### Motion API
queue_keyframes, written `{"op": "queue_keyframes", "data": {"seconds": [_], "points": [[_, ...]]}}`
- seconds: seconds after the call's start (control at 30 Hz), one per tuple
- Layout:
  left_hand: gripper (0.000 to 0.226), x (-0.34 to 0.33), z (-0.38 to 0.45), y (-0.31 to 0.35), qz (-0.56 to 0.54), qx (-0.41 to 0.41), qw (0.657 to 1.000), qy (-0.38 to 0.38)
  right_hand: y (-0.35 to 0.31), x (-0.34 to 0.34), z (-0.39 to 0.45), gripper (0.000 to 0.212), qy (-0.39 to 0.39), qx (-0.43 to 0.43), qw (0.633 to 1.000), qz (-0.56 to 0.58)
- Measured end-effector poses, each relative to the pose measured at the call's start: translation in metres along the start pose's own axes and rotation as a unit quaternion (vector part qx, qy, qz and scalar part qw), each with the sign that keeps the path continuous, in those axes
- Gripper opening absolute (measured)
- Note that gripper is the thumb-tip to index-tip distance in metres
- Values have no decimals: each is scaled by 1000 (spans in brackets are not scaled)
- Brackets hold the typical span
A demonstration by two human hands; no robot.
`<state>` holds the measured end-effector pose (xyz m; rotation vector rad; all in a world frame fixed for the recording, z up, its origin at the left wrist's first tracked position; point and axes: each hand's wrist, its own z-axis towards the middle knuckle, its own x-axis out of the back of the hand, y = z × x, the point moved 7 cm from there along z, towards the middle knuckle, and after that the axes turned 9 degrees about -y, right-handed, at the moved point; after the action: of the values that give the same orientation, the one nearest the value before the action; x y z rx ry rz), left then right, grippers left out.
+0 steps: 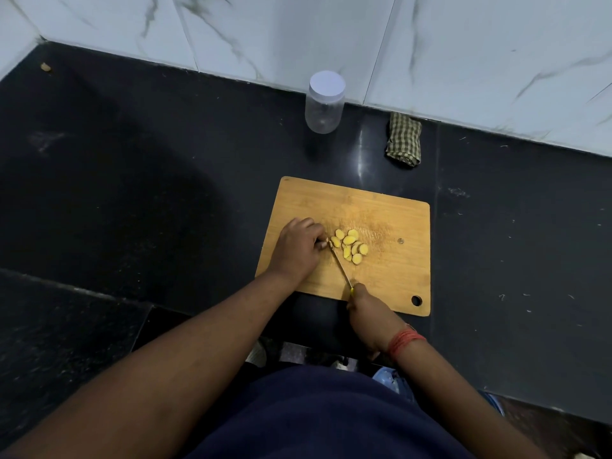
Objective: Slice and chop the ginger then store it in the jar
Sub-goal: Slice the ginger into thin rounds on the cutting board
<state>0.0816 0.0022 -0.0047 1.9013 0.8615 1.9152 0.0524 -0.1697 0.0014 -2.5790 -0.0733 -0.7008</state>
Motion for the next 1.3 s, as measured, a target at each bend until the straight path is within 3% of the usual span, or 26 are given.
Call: {"op": "queue_keyframes", "data": {"seconds": [0.2,0.33,0.63,1.3], "points": [[5,0,0,1,12,-8,1000,-5,1,13,-4,35,48,23,998,42],[5,0,0,1,13,-9,1000,-4,-1,10,-1,37,23,16,998,57],[5,0,0,0,5,-6,1000,-12,-8,21,-8,6,51,20,994,96],[13,1,-6,-3,18,9,1000,-4,-19,13,8,15,24,16,988,149]]}}
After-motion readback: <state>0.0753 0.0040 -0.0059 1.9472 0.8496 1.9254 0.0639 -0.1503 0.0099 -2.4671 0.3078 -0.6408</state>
